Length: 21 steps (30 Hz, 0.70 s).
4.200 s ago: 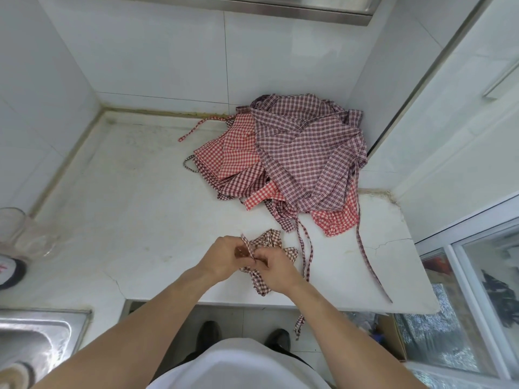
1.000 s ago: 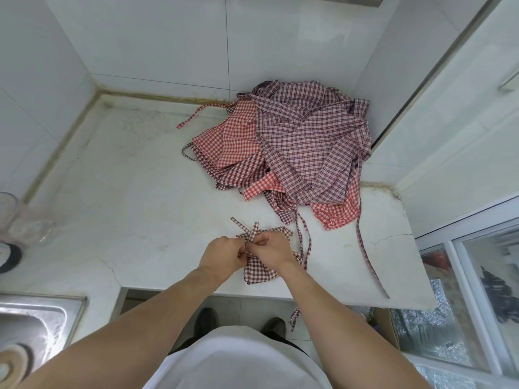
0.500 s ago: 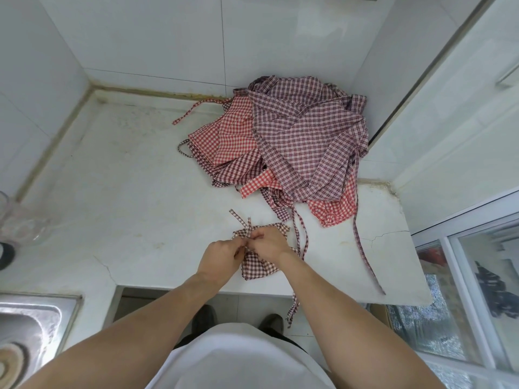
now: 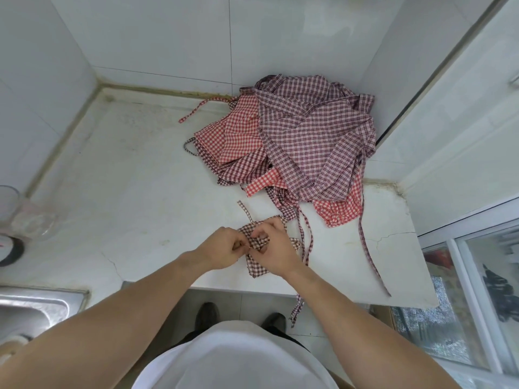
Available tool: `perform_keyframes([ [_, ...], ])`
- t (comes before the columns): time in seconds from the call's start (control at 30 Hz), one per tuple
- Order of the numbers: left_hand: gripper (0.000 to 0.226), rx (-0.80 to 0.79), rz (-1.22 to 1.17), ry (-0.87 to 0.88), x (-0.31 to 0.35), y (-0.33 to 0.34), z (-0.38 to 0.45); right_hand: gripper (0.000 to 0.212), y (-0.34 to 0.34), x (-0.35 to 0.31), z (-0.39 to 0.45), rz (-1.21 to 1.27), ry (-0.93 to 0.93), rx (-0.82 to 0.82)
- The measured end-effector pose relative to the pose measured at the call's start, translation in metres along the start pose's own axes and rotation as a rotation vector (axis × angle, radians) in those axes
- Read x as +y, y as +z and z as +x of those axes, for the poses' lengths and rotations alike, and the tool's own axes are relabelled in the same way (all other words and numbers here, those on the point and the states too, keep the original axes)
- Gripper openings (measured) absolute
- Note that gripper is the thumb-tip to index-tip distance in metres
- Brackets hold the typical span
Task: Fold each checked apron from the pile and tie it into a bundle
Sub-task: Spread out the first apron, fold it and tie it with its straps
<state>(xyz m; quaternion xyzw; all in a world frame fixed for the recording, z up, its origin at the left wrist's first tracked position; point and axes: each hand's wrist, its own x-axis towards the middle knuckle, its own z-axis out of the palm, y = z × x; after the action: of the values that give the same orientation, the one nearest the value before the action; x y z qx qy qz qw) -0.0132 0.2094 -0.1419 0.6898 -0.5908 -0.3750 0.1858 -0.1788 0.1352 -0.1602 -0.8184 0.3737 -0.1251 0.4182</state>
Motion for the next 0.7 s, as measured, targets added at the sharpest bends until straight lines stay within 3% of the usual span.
perform_keyframes([
  [0.1, 0.016, -0.065, -0.211, -0.136, 0.001, -0.001, -0.002, 0.013, 0.006, 0.005, -0.005, -0.006, -0.054, 0.013],
  [0.33, 0.031, -0.143, -0.866, -0.430, 0.004, 0.005, -0.001, 0.011, 0.014, 0.008, -0.012, 0.123, -0.048, 0.182],
  [0.57, 0.037, -0.139, -0.832, -0.441, 0.002, 0.008, -0.001, 0.017, 0.016, 0.016, -0.019, 0.107, -0.113, 0.173],
  [0.7, 0.046, -0.132, -0.748, -0.442, 0.008, 0.005, 0.001, 0.008, 0.014, 0.011, -0.016, 0.075, -0.069, 0.169],
])
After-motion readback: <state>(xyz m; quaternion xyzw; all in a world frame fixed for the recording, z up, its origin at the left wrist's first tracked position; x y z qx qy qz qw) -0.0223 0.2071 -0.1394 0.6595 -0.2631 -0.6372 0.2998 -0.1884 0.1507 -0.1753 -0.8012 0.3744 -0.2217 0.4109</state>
